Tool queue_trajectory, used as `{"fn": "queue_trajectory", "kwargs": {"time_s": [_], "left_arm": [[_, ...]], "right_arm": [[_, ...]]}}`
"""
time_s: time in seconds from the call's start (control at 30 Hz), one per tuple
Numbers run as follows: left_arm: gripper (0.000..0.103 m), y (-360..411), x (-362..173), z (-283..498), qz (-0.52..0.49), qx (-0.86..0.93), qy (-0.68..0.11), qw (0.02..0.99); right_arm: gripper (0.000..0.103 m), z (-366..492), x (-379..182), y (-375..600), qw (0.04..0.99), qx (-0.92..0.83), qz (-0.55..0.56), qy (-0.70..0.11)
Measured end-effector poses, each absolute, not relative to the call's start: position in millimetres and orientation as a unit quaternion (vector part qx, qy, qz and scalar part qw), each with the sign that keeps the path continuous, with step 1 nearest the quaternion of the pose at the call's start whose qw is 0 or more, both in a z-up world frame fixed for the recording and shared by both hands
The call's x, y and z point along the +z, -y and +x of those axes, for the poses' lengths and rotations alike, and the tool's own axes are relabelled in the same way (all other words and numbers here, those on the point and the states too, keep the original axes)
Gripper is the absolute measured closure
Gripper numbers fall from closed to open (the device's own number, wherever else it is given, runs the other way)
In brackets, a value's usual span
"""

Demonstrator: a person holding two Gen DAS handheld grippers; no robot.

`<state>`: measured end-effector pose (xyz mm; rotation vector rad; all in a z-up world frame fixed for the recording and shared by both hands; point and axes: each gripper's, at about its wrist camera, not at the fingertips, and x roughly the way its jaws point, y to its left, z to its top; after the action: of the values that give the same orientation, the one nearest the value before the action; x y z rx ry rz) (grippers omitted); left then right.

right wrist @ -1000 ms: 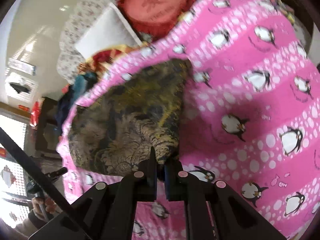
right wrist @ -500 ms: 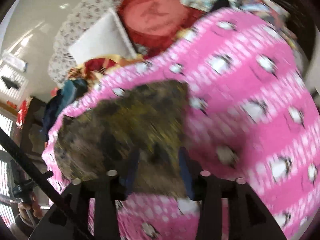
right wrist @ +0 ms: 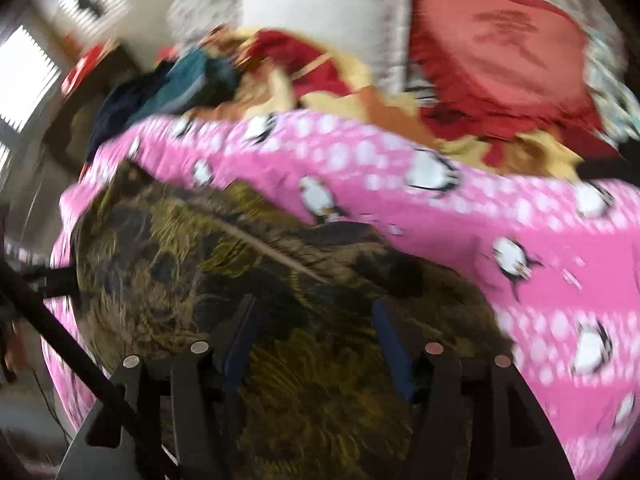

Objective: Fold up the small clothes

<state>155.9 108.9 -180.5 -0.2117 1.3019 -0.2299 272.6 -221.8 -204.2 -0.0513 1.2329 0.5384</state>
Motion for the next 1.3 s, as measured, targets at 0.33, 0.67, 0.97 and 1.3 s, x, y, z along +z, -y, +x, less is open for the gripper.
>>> {"fn": "queue_trajectory", "kwargs": {"time_s": [0.33, 0.67, 0.97, 1.3], "left_arm": [[0.048, -110, -176, 164, -0.107, -0.102, -0.601, 0.785], [0.046, -112, -180, 168, -0.115, -0.094, -0.6, 0.786], [0.04, -111, -182, 169, -0.118, -0.098, -0.6, 0.785], [0.038, -114, -179, 168, -0.134, -0.097, -0.594, 0.787]], "right_arm": [[0.1, 276, -207, 209, 0.785, 0.247, -0.059, -0.566], [0.102, 302, -205, 230, 0.8, 0.227, 0.043, -0.553], [0.044, 293, -216, 190, 0.75, 0.296, -0.006, -0.592], [0.1, 286, -201, 177, 0.79, 0.251, -0.088, -0.553]]}}
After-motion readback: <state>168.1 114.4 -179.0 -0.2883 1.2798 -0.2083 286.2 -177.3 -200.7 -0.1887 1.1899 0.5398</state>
